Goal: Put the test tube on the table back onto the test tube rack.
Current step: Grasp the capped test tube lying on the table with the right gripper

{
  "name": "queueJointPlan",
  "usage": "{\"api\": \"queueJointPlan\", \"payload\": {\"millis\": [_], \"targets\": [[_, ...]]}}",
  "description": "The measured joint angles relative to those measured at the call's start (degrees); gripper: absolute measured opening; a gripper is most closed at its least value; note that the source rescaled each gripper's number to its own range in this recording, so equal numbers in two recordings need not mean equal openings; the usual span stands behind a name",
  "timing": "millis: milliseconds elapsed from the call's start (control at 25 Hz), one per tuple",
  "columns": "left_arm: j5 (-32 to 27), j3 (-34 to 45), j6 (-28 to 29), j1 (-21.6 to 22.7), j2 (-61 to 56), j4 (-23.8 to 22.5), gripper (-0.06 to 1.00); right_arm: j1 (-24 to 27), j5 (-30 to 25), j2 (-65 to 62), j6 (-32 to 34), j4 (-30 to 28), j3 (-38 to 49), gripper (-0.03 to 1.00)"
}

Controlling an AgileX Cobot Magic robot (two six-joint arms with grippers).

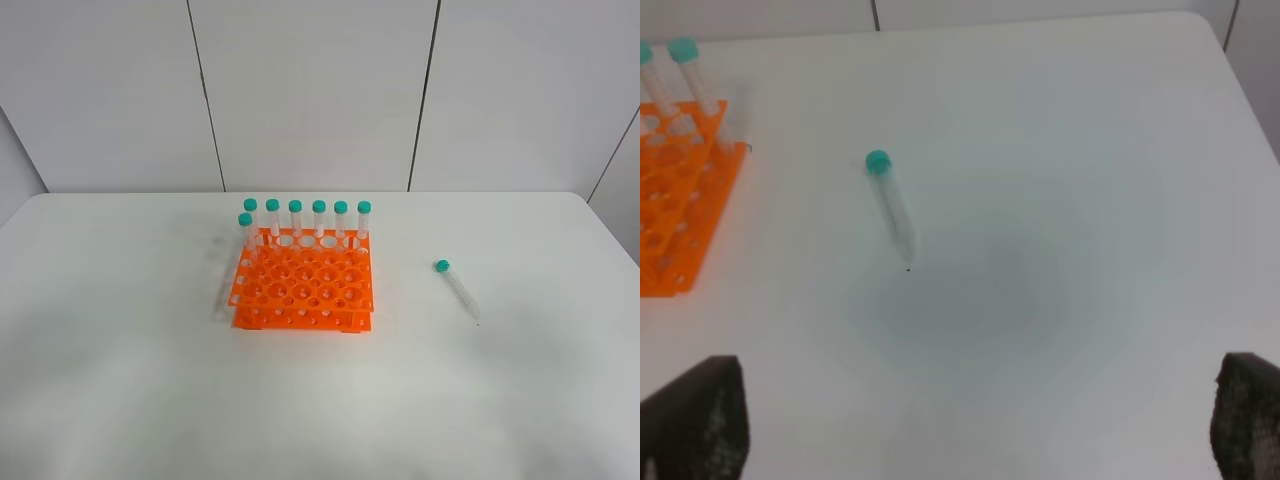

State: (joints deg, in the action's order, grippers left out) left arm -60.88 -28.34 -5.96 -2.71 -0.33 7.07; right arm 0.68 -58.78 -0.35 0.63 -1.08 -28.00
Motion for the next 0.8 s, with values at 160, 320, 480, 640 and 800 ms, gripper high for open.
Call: {"api": "queueJointPlan", "payload": {"millis": [160,320,480,640,800], "targets": [[0.0,0.0,0.0,0.0,0.0,0.0,1.0,0.0,0.0,0.0,0.0,0.0,0.0,1.0],[0.0,0.0,0.0,0.0,0.0,0.0,1.0,0.0,0.0,0.0,0.0,0.0,0.0,1.0],[0.0,0.0,0.0,0.0,0.0,0.0,1.0,0.0,0.0,0.0,0.0,-0.1,-0.13,1.0],[0.0,0.0,0.0,0.0,0.0,0.0,1.0,0.0,3.0,0.0,-0.63,-0.15,-3.24,1.0],[0.0,0.0,0.0,0.0,0.0,0.0,1.0,0.0,8.81,2.53,-0.63,-0.28,-7.9,1.0]]}}
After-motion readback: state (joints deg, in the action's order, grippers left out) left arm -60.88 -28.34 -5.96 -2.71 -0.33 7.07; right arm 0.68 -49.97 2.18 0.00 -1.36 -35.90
